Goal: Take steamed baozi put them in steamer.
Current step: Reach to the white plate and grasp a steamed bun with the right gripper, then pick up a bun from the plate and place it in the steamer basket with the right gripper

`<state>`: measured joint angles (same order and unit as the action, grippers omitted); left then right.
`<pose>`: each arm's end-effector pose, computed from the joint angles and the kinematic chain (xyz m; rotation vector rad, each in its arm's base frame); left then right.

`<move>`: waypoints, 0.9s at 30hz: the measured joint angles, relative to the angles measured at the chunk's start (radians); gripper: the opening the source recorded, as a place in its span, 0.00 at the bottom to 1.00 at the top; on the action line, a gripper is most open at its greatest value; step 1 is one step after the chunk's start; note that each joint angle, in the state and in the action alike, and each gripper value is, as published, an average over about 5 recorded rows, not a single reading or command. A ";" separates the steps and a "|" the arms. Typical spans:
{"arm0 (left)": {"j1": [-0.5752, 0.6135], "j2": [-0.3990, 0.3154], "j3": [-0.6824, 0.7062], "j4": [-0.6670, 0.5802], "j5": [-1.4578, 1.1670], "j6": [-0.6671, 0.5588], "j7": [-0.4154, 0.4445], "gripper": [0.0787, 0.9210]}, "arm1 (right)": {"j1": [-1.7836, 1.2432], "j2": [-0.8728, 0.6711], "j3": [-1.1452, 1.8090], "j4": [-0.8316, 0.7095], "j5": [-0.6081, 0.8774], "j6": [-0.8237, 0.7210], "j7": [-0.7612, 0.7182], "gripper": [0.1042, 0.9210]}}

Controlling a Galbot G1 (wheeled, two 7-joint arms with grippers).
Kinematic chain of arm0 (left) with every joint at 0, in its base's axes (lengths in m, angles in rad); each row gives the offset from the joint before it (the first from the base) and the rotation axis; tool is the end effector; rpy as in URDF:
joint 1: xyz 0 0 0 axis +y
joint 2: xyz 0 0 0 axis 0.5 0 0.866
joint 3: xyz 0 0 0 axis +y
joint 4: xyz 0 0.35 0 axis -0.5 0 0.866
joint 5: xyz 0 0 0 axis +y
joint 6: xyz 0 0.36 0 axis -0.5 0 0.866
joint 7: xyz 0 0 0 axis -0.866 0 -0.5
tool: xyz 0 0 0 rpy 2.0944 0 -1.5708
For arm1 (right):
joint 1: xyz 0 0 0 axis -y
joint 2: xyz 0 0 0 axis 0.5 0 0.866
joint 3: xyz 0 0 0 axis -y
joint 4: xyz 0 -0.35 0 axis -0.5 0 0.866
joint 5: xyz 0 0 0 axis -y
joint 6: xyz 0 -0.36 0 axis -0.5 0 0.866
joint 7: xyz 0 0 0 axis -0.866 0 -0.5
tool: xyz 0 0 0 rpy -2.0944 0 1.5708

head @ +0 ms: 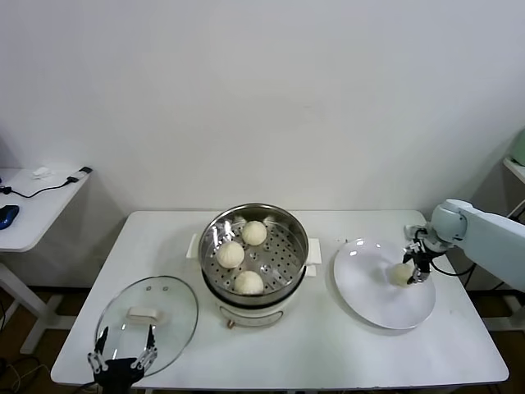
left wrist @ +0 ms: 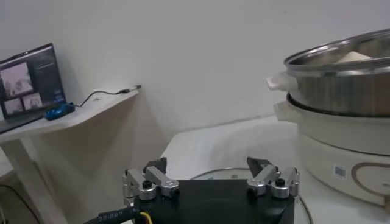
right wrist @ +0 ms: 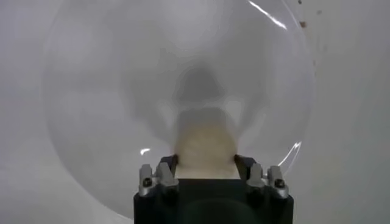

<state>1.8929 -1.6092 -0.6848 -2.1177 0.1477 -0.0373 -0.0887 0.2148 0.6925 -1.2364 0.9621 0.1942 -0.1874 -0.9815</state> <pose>0.0781 0.0431 -0.3363 0.3026 -2.8416 -0.3386 0.5339 -0.2426 -0.2286 1.0569 -1.3583 1.1886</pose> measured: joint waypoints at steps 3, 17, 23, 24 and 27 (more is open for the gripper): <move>0.000 0.000 0.001 0.000 0.002 0.000 -0.001 0.88 | 0.018 -0.003 -0.010 0.008 0.015 -0.002 -0.008 0.60; 0.001 0.000 0.015 -0.012 0.002 -0.001 -0.004 0.88 | 0.426 0.053 -0.261 0.170 0.291 -0.022 -0.047 0.58; 0.001 0.000 0.016 -0.023 0.001 -0.002 -0.006 0.88 | 0.645 0.134 -0.357 0.315 0.494 -0.088 -0.006 0.58; 0.001 0.000 0.016 -0.024 0.001 -0.002 -0.006 0.88 | 0.670 0.150 -0.366 0.342 0.529 -0.105 0.009 0.58; 0.001 0.001 0.015 -0.027 0.000 -0.003 -0.006 0.88 | 0.724 0.197 -0.382 0.420 0.630 -0.158 0.061 0.58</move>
<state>1.8940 -1.6086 -0.6695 -2.1446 0.1473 -0.0407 -0.0951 0.9392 0.8891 -1.6179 1.3816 0.8241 -0.3456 -0.9203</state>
